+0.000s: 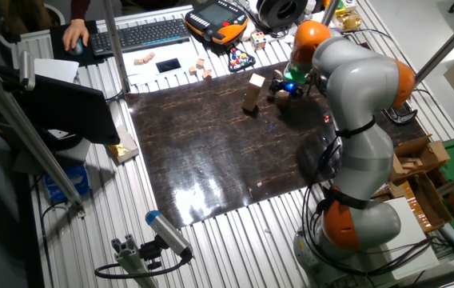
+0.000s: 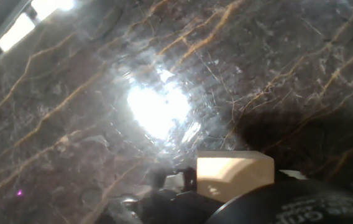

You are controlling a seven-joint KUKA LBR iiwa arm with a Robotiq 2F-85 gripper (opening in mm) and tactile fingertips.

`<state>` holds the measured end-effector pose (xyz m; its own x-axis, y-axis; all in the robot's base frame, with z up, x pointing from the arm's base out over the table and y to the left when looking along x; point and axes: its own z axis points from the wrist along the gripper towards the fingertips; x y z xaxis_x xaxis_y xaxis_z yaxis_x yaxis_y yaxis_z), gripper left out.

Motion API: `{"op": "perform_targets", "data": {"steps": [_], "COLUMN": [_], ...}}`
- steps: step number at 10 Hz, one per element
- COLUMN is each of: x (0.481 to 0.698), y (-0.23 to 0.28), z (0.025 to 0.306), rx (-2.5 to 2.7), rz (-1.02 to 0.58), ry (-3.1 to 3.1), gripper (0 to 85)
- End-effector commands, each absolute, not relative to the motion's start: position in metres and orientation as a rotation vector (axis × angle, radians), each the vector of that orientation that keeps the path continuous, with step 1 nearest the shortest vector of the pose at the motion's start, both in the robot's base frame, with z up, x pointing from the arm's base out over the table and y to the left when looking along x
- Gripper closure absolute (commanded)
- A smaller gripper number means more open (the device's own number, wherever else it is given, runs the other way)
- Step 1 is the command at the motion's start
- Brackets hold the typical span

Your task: Stack the blocks in a vertical line of five

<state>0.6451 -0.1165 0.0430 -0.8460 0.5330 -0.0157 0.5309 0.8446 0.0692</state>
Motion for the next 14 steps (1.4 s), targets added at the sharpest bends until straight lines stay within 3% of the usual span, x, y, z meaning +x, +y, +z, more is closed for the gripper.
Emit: {"op": "perform_targets", "data": {"steps": [1, 2, 7, 14], "x": [0.645, 0.644, 0.643, 0.658], "y": [-0.117, -0.117, -0.115, -0.097], "z": [0.045, 0.048, 0.085, 0.149], "rx": [0.825, 0.818, 0.806, 0.741], "rz": [0.091, 0.084, 0.054, 0.035], "ry": [2.995, 2.998, 3.012, 3.018], "gripper": [77.3, 84.0, 84.0, 84.0]}}
